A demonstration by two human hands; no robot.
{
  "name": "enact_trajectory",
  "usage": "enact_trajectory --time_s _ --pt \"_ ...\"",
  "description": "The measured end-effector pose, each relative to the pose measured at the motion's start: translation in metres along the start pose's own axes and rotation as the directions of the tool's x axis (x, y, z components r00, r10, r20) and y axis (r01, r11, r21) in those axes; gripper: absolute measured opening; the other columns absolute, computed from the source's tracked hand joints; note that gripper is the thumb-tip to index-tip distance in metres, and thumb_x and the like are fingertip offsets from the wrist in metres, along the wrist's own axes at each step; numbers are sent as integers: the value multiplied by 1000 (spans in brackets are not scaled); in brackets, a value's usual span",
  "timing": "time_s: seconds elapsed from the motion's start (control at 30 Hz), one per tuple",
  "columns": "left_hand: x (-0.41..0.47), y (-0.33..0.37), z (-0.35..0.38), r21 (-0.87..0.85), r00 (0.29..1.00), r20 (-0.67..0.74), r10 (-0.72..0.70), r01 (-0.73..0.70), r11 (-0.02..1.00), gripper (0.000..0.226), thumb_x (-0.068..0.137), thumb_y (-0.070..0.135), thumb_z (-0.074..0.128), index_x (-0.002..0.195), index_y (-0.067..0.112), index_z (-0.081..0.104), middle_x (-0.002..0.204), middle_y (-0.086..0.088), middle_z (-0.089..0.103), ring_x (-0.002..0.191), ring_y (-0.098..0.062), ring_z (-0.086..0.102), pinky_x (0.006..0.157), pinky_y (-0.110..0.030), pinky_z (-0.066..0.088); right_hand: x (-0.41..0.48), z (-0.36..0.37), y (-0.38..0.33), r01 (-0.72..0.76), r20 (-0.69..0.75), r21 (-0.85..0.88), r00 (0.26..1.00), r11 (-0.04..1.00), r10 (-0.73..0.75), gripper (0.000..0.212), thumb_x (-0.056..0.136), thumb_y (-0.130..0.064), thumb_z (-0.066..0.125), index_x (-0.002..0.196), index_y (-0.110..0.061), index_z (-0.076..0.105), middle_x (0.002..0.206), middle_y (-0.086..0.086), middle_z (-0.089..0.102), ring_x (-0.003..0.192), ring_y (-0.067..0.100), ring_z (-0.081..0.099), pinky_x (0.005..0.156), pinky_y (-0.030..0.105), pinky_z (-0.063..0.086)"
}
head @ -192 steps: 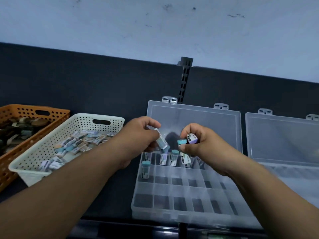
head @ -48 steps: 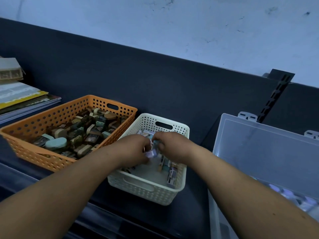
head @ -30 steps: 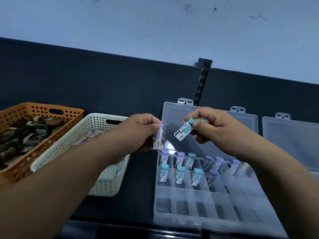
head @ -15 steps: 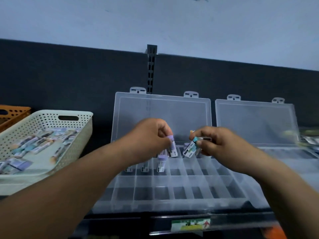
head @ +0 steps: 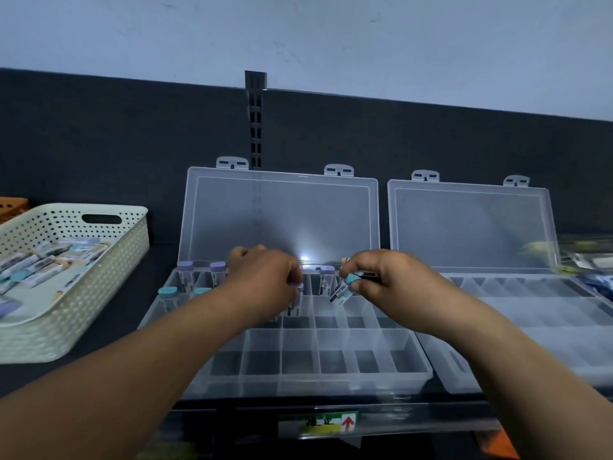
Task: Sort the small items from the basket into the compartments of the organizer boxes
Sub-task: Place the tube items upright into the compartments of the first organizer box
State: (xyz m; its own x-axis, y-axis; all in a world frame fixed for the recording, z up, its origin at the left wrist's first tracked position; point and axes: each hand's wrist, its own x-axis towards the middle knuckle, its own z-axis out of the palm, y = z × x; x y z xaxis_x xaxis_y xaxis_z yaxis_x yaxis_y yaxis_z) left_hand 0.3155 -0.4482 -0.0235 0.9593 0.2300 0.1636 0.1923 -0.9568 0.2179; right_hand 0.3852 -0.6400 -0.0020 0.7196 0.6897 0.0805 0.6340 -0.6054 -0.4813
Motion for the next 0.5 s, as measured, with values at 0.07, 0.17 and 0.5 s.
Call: enact_trajectory --time_s 0.07,0.17,0.5 --pt "-2 0 4 21 1000 14 3 -3 1000 12 88 33 61 95 34 71 97 15 66 108 -15 48 93 -35 25 1 2 2 1 13 2 1000 1000 -2 19 94 -28 59 107 -39 65 114 -11 67 94 15 67 87 39 54" --pt "-4 1 5 65 999 44 -8 5 998 15 88 37 61 100 37 70 100 15 64 109 -16 47 94 -37 27 1 1 2 18 12 29 1000 999 -19 19 94 -28 59 103 -43 65 112 -12 68 90 16 68 85 39 55" --pt "-20 35 -28 -748 979 201 24 138 649 23 84 17 68 105 22 61 89 -1 73 89 -22 68 80 -39 54 -7 -6 -10 121 -118 535 991 836 -67 22 93 -8 59 98 -26 71 91 -1 71 69 14 62 66 22 55"
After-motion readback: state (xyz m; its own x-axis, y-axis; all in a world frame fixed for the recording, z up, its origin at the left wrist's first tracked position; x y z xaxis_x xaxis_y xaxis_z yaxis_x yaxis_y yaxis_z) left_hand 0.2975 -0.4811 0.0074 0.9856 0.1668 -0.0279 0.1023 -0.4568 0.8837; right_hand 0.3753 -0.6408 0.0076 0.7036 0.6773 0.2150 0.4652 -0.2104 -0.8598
